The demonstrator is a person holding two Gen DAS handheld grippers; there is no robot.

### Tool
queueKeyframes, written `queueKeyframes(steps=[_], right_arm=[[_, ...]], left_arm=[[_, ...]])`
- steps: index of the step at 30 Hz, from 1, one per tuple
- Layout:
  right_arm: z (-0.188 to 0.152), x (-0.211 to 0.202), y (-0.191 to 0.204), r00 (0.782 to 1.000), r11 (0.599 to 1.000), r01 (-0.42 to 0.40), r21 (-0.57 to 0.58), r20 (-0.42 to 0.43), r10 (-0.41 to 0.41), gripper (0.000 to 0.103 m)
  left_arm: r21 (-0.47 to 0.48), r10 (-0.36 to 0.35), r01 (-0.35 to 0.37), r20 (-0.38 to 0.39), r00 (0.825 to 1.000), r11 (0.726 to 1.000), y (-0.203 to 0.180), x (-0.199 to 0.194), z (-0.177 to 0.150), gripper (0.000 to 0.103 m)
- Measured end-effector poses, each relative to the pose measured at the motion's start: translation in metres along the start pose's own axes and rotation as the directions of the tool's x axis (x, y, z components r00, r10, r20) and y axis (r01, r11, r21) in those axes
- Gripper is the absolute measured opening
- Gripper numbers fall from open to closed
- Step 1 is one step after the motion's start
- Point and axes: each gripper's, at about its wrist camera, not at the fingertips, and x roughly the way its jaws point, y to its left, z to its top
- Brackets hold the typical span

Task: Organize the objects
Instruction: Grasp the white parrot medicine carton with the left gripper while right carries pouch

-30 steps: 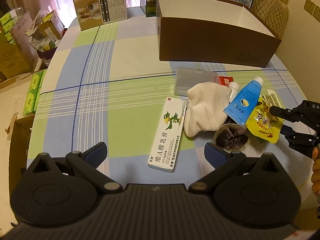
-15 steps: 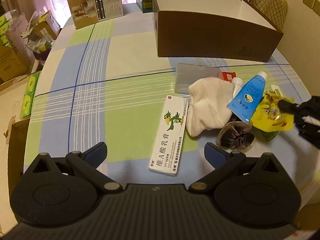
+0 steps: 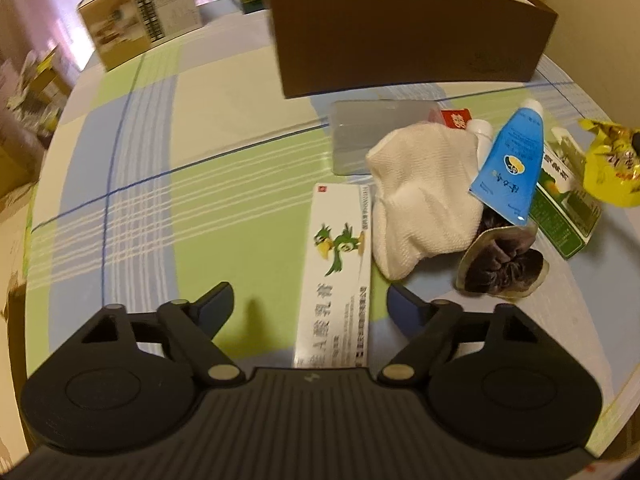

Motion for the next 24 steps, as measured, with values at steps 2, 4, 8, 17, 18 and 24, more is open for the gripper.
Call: queueKeyframes(steps=[2,4,8,17,18,24], right_arm=[[0.004,-0.003,-0.001,1.0,1.0,0.004,0.002,0.005,-0.004,0.006],[0.007,-0.005,-0.003,1.0,1.0,0.012,0.001,0.01,-0.012,0.006],[0.015,-0.009,-0.006,1.0,1.0,0.023,-0.001,0.012,-0.023,0.006],[0.033,-0.003,-0.004,1.0,1.0,0.014,-0.025,-0.01,-0.014,0.006],[0.035,-0.001,-0.004,1.0,1.0,0.01,-0.029,-0.014,-0.011,0.006],[0.054,0.009,0.005,0.999,0.997,-0.015,-0.07,-0.047,0.012,0.006]], left_arm=[[0.015,0.001,-0.001,-0.004,1.0,1.0,-0.002,0.005,0.002,0.069],[0.02,-0.002,0.002,-0.012,1.0,1.0,-0.002,0.01,0.004,0.058],[0.025,-0.022,0.022,-0.015,1.0,0.999,-0.002,0.014,0.005,0.041],[-0.039,0.0,-0.001,-0.021,1.0,0.999,0.002,0.008,0.004,0.033],[-0.053,0.002,-0.003,-0.016,1.0,0.999,0.004,0.004,0.004,0.034],[-0.129,0.028,-0.025,0.028,0.999,0.991,0.013,-0.022,0.014,0.033]])
